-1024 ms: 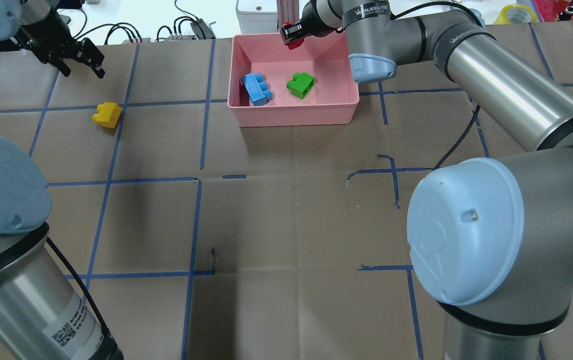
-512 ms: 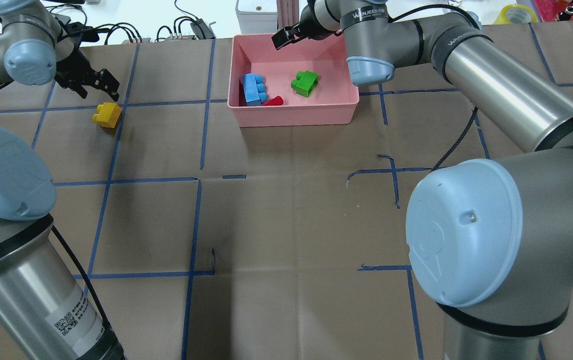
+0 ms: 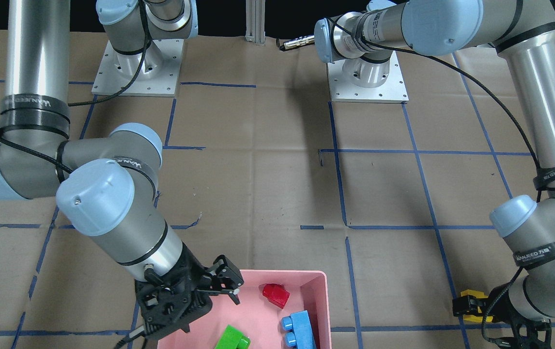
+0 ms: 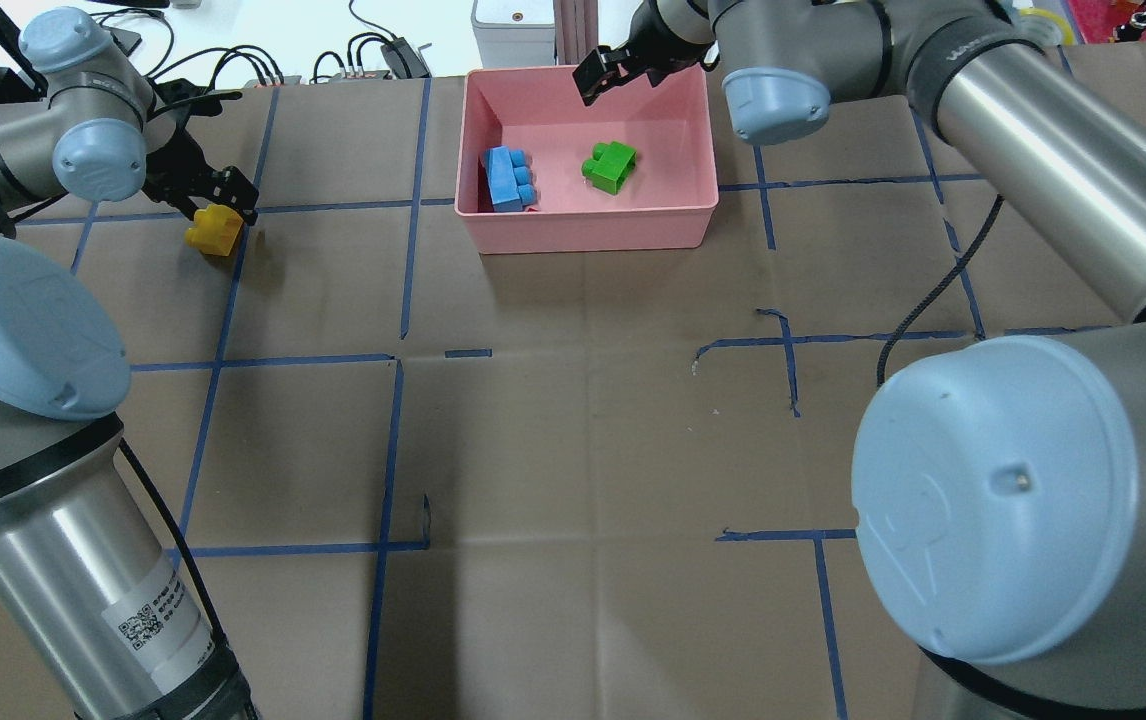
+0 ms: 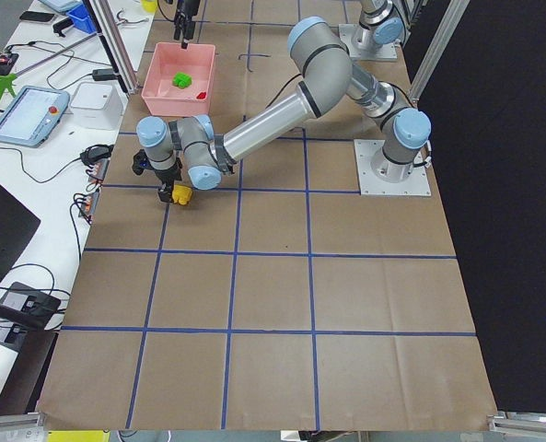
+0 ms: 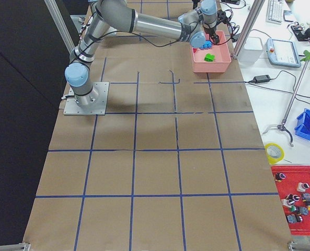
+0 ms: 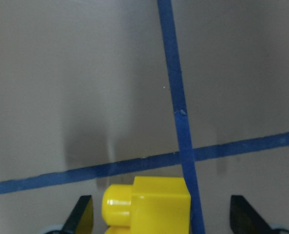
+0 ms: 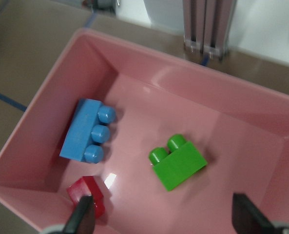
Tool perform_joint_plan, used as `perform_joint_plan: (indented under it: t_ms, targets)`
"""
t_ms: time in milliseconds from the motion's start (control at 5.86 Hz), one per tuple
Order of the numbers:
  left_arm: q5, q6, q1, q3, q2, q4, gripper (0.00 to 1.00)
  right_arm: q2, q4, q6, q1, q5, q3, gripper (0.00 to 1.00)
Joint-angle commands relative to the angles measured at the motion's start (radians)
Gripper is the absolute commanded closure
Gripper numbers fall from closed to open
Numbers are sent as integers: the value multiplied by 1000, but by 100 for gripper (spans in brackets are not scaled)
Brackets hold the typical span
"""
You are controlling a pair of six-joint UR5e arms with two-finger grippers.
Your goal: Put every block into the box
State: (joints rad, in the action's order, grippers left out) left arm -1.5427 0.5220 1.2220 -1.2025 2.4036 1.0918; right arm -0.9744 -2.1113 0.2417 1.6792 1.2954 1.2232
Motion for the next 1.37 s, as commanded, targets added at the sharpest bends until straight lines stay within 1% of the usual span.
perform_joint_plan:
  t_ms: [0,171,341,512,683,854,1024,1195]
  targets:
    - [-3,18,-3,-3,2,0,19,-166,554,-17,-33,155,2,0]
    - [-7,21,-3,-3,2,6,29,-270,632,-89,-32,157,19,0]
    - [-10,26,-3,-3,-3,16,39,-361,637,-222,-24,174,72,0]
    - [-14,44,-3,-3,-9,17,47,-489,642,-281,-16,220,188,0]
    - [-14,55,-3,-3,-11,19,57,-621,625,-280,-16,231,352,0]
    - [-16,61,-3,0,-15,32,68,-691,598,-282,-16,232,454,0]
    - [-17,62,-1,20,-24,54,73,-716,587,-279,-18,278,490,0]
    - [-22,62,2,23,-53,91,85,-724,588,-282,-19,339,486,0]
